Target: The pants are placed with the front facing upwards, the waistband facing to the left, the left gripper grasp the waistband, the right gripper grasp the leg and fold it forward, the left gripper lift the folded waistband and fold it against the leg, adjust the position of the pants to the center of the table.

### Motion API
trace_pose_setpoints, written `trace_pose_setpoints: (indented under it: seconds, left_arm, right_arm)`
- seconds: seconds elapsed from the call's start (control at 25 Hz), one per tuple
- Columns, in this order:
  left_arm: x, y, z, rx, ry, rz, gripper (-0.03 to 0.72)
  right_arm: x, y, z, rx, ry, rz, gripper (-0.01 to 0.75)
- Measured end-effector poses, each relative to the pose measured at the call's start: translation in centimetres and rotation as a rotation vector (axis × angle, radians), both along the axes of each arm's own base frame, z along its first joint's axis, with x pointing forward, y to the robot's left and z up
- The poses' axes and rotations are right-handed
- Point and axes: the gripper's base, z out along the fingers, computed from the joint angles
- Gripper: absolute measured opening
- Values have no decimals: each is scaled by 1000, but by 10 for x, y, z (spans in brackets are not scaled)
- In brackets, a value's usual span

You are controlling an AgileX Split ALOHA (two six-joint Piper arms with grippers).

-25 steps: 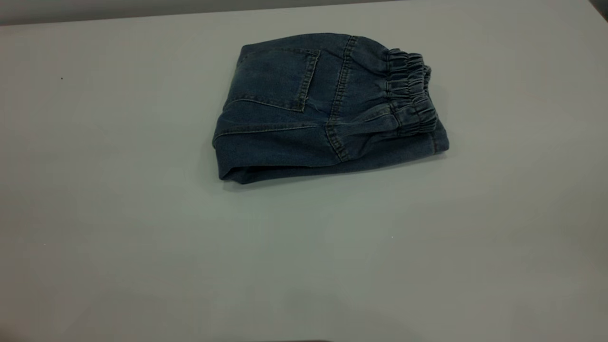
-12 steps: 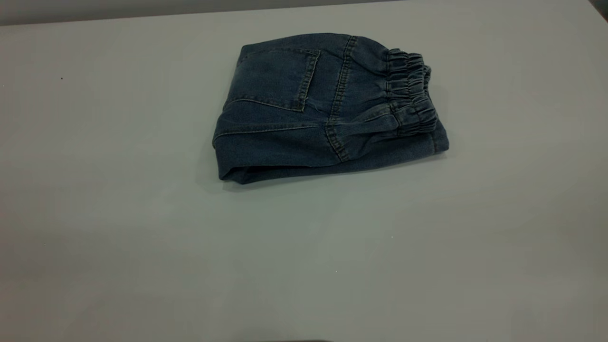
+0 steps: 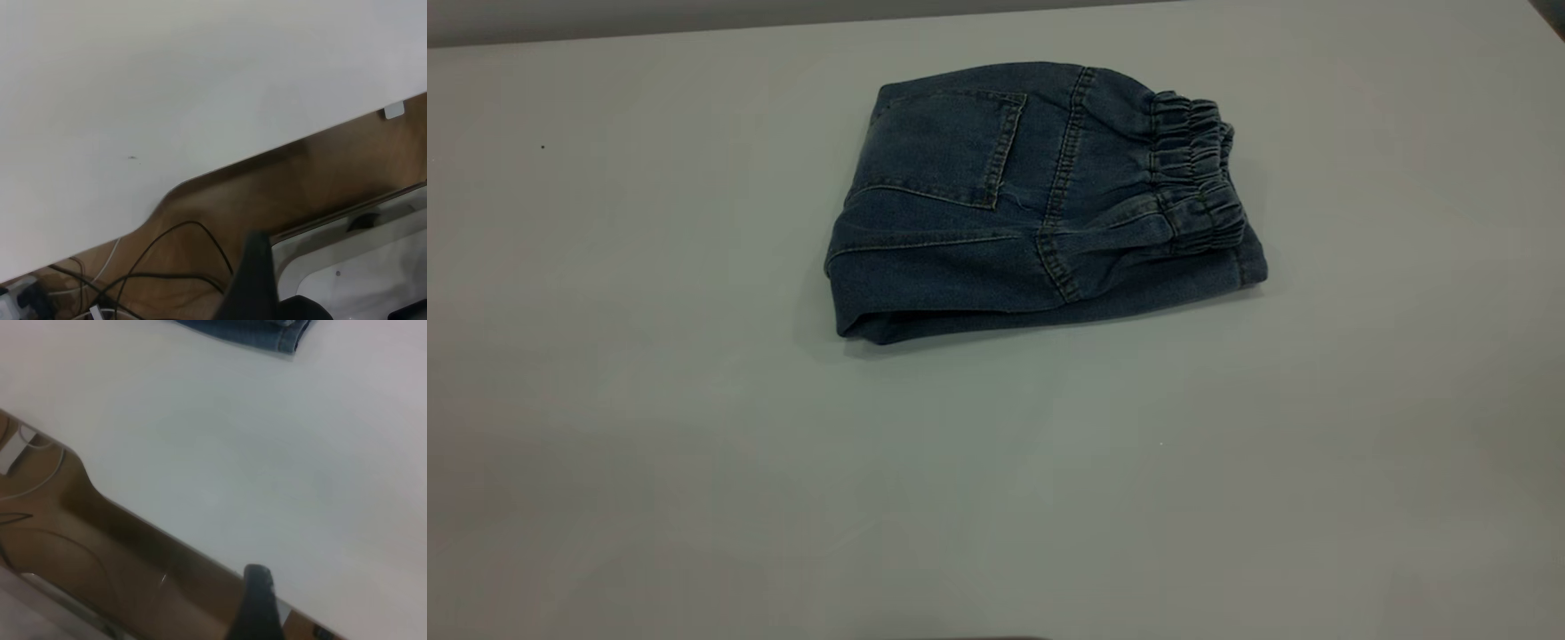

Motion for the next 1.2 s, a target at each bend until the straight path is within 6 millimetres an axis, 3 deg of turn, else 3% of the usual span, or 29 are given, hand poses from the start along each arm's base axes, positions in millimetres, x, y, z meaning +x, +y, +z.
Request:
trace_pose_setpoints:
  seconds: [0.28, 0.64, 0.96, 1.2]
  left_arm:
    - [0, 0, 0, 0, 0, 0, 587]
    - [-1, 6, 1, 0, -17, 110, 587]
    - [-33, 7, 10, -19, -234, 112, 587]
    - [-59, 8, 11, -32, -401, 110, 587]
  right_arm:
    - [-2, -2, 1, 12, -18, -29, 507]
    - [-2, -15, 1, 20, -44, -436, 507]
    - [-33, -20, 3, 99, -247, -494, 507]
    - [-35, -20, 3, 103, -254, -495, 507]
